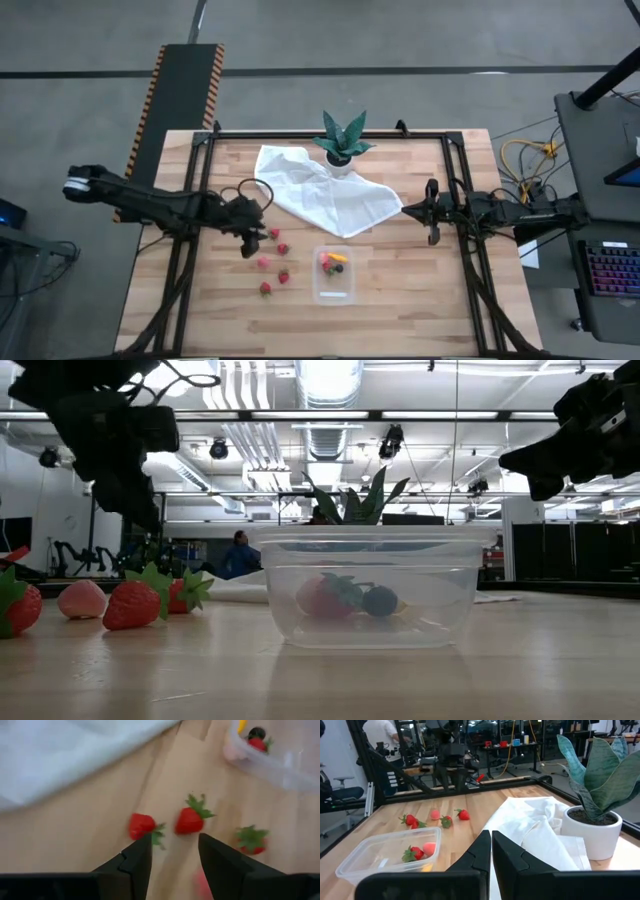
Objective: Pick and placing Produce into tupperware
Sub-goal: Put the red strawberry into the transparent bin
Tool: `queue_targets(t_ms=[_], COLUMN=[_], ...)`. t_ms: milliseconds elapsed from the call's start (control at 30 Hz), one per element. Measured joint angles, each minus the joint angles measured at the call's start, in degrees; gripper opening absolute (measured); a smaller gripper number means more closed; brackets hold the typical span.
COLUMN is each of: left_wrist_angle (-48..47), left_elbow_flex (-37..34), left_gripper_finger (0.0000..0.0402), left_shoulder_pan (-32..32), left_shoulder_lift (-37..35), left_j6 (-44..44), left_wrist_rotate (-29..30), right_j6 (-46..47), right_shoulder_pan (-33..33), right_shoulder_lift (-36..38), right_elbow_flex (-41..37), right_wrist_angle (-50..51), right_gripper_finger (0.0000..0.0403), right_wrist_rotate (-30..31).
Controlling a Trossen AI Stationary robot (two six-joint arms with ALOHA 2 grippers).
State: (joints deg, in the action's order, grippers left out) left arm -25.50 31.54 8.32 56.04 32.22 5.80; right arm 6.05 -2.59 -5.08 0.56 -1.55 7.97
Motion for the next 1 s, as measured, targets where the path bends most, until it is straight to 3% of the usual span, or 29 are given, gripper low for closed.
queue_targets(t_ms=[200,400,1000], left_wrist_angle=[-6.4,-7.6,-7.5], left_elbow_flex=[4.3,5.3,7.2], left_gripper_finger=[0.0146,0.0146,0.0146], left_shoulder_pan=[0.0,-0.1,-2.9], left_shoulder_lift=[5.7,11.0,20.1], left_j6=[15.0,24.4,26.0], left_wrist_rotate=[-5.1,-5.5,-5.6], right_j6=[-2.0,-2.2,-2.2], right_shoulder_pan=[0.0,0.0,0.0], right_shoulder_lift=[0.0,0.0,0.0], right_elbow_flex=[0.0,0.0,0.0], right_wrist_angle=[0.0,0.0,0.0], right_gripper_finger=[0.0009,0.0009,0.0009], right_wrist_rotate=[0.0,0.0,0.0])
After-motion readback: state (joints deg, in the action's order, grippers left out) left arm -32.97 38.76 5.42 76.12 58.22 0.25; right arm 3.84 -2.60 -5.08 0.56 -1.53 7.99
